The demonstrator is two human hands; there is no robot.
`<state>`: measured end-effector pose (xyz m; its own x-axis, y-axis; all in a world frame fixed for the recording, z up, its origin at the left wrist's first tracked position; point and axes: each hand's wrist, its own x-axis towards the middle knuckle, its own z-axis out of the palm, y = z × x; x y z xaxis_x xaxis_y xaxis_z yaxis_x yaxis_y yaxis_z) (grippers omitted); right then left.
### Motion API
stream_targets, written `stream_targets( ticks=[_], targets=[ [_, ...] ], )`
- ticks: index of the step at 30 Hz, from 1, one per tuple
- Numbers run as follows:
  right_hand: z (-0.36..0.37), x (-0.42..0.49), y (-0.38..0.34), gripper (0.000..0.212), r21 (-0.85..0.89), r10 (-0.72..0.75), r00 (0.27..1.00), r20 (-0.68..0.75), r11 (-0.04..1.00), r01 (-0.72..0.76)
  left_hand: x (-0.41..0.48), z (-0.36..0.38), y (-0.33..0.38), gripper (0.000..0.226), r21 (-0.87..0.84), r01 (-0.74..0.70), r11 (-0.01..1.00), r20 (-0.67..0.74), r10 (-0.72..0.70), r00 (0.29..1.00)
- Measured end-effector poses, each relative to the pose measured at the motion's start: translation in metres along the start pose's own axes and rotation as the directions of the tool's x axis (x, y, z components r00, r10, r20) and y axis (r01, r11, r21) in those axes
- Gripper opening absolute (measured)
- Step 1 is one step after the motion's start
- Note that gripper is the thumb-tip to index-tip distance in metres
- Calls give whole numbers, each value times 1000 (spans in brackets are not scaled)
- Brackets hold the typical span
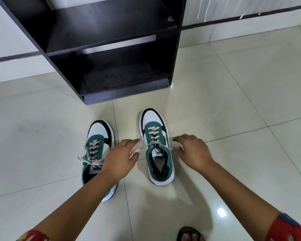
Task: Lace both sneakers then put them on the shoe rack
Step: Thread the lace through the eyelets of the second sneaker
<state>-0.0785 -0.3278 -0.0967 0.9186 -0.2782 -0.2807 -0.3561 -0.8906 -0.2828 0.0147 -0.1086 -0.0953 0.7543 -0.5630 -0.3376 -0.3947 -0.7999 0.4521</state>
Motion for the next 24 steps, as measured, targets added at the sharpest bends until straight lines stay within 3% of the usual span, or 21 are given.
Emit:
stream_targets(
  ticks=[3, 7, 9, 12, 18, 24],
  targets=[
    [-2, 0, -27, 29, 195, -28, 992, -127, 979, 52, 13, 5, 11, 33, -145, -138, 980, -109, 123, 986],
    [-5, -4, -29, 27, 239, -27, 976, -214, 968, 79, 20, 9, 19, 14, -85, -191, 978, -209, 170, 963],
    [-3, -6, -28, 18, 247, -72, 978, -196, 961, 120, 19, 10, 19, 12, -36, -216, 976, -259, 200, 945],
    [-3, -7, -22, 12, 361, -21, 987, -162, 929, 80, 17, 10, 17, 11, -4, -203, 979, -317, 191, 929],
    [10, -6, -7, 12, 341, 53, 997, -60, 939, -29, 15, 14, 1, 9, 0, -173, 985, -260, 167, 951],
    [11, -3, -4, 14, 328, 40, 996, -85, 945, -10, 15, 15, -4, 10, -8, -189, 982, -262, 180, 948]
  ],
)
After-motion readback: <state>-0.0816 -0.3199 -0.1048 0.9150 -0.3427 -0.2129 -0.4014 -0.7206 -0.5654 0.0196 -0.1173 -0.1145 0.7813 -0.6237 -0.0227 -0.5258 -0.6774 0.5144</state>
